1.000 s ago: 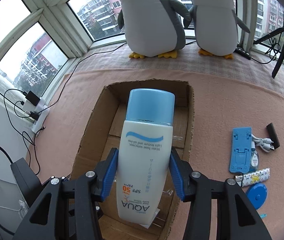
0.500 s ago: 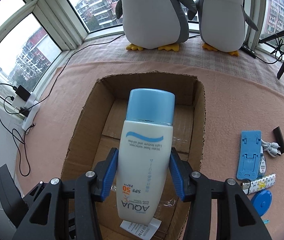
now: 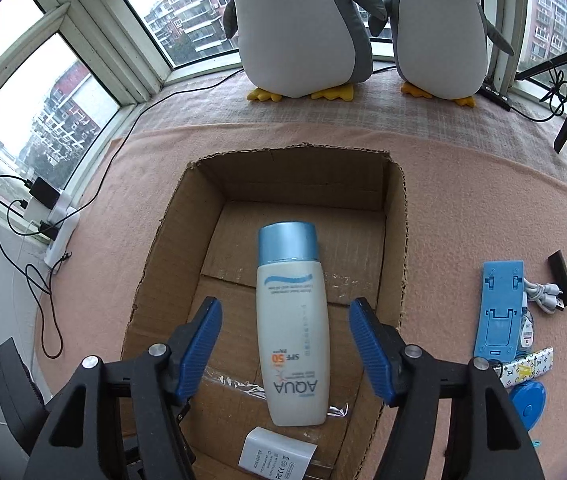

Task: Organize rigid objects
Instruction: 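Lower the bottle into the box and open the right gripper, then move the right tool to the blue round tape measure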

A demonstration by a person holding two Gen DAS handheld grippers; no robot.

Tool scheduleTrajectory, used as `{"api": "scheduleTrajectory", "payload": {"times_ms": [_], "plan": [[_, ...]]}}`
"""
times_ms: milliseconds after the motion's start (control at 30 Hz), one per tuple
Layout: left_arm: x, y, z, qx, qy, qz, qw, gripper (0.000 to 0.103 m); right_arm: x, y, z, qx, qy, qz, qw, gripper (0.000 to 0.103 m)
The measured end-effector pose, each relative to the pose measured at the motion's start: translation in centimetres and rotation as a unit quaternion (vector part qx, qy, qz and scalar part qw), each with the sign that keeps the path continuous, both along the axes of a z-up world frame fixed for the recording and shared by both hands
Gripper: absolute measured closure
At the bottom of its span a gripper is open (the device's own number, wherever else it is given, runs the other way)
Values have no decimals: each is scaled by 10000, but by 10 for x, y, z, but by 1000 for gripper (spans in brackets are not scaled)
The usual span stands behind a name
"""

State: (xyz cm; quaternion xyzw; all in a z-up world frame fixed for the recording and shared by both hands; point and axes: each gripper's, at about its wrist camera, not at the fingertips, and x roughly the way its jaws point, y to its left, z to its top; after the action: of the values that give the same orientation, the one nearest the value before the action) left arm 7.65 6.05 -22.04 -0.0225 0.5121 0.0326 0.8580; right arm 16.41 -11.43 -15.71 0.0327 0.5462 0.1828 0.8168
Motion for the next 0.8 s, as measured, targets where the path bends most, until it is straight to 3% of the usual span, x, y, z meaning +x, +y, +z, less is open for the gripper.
{"api": "scheduleTrajectory", "payload": {"times_ms": [400, 800], "plan": [[0, -1, -1, 21, 0, -8, 10000, 45, -6, -13, 15, 167, -148, -24, 9997, 40], [0, -2, 0, 41, 0, -10, 10000, 45, -20, -58, 36, 474, -296, -209, 9982, 40]]}}
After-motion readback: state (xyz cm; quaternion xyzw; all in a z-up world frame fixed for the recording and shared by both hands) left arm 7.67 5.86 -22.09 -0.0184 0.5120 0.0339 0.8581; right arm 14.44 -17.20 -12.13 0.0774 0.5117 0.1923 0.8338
